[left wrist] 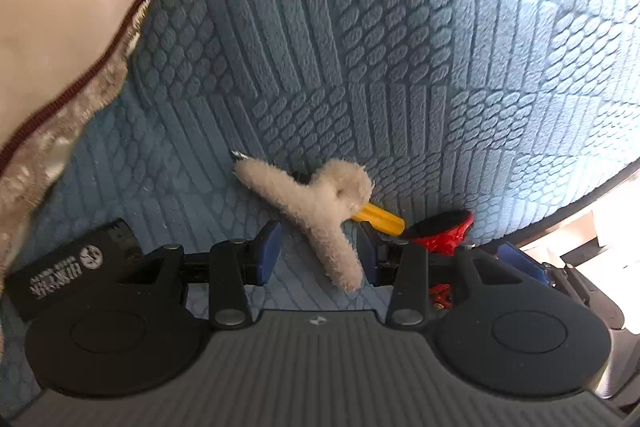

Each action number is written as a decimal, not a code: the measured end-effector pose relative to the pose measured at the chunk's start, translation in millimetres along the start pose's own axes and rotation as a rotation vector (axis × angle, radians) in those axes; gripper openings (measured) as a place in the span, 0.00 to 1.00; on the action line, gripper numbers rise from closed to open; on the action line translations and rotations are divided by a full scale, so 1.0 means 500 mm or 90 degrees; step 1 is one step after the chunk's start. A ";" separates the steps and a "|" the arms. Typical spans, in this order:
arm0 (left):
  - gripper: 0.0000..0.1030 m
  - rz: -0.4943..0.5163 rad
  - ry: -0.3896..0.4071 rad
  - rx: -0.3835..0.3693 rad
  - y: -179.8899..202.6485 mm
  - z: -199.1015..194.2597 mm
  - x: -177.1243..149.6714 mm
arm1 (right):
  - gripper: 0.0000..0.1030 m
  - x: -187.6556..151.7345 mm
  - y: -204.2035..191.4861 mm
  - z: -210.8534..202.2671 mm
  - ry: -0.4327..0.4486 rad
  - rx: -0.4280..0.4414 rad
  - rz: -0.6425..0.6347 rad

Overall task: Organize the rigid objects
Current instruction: 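Lower the right gripper onto the red toy and close on it, then close the left gripper on the white fluffy toy while the right gripper holds the red toy, then lift the white fluffy toy with the left gripper while the right lifts the red toy, then carry both held toys with both grippers over the pink box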

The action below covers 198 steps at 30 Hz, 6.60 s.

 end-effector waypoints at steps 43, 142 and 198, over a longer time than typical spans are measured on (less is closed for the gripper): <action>0.14 0.065 -0.010 0.032 0.024 0.003 -0.063 | 0.53 -0.091 -0.049 -0.018 -0.050 0.038 0.021; 0.62 -0.007 -0.035 0.033 -0.017 -0.266 -0.299 | 0.60 -0.164 -0.094 -0.302 -0.041 0.091 0.210; 0.57 0.151 0.041 -0.046 0.122 -0.371 -0.220 | 0.60 -0.099 -0.048 -0.397 0.007 0.047 0.208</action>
Point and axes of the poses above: each gripper's, at about its wrist camera, not at the fingertips, and z roughly the way its jaws point, y to its right, x to its top, the point moved 4 cm from there along z, roughly the way its jaws point, and after that the axes turned 15 degrees about y, right-handed, at the moved point
